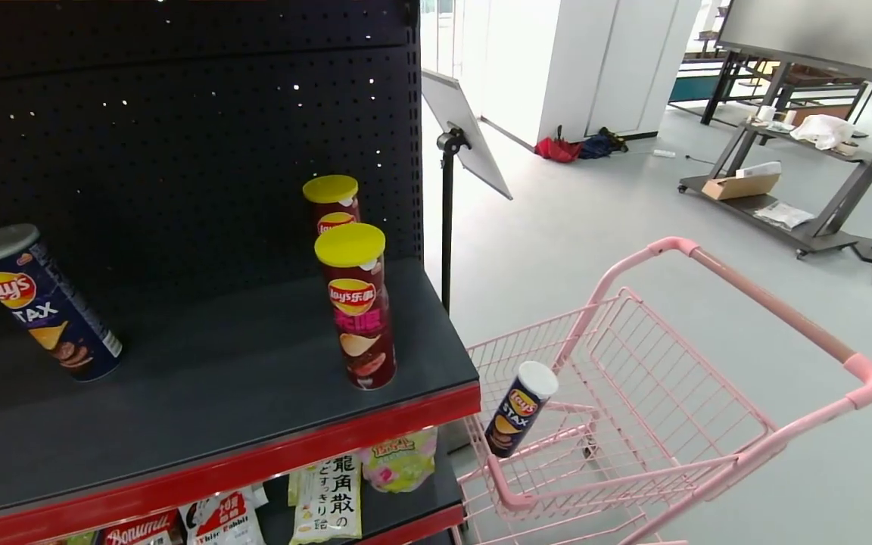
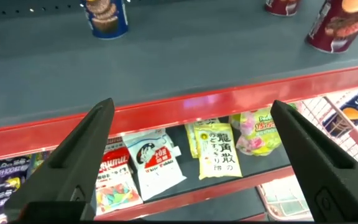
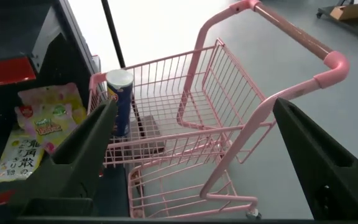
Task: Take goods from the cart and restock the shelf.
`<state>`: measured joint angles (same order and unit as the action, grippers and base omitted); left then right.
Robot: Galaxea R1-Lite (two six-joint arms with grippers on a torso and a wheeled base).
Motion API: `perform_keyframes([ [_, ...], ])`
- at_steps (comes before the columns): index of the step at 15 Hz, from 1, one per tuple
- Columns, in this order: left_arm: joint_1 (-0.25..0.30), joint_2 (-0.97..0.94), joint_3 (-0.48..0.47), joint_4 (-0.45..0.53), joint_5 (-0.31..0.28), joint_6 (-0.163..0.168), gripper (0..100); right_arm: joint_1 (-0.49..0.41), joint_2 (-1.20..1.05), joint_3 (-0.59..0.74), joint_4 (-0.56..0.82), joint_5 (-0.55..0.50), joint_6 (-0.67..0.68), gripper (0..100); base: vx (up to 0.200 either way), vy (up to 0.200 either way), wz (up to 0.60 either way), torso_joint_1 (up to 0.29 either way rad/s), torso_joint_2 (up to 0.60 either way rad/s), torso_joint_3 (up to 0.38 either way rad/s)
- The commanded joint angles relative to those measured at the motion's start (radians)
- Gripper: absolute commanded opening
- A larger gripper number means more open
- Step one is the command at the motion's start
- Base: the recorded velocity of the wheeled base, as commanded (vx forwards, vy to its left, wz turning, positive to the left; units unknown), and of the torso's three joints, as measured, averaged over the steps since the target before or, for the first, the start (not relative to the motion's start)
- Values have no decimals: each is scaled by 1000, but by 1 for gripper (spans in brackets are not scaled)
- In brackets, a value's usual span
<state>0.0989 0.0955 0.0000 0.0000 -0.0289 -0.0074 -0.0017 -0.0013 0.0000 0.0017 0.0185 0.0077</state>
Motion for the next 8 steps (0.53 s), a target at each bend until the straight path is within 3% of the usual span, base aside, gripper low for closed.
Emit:
perform_keyframes([
  [1,1,1,0,0,0,0,100,0,1,0,0,0,0,100,0,0,0,-134,330,183],
  [8,1,1,0,0,0,0,100,0,1,0,0,-2,0,100,0,0,0,-144,342,196],
])
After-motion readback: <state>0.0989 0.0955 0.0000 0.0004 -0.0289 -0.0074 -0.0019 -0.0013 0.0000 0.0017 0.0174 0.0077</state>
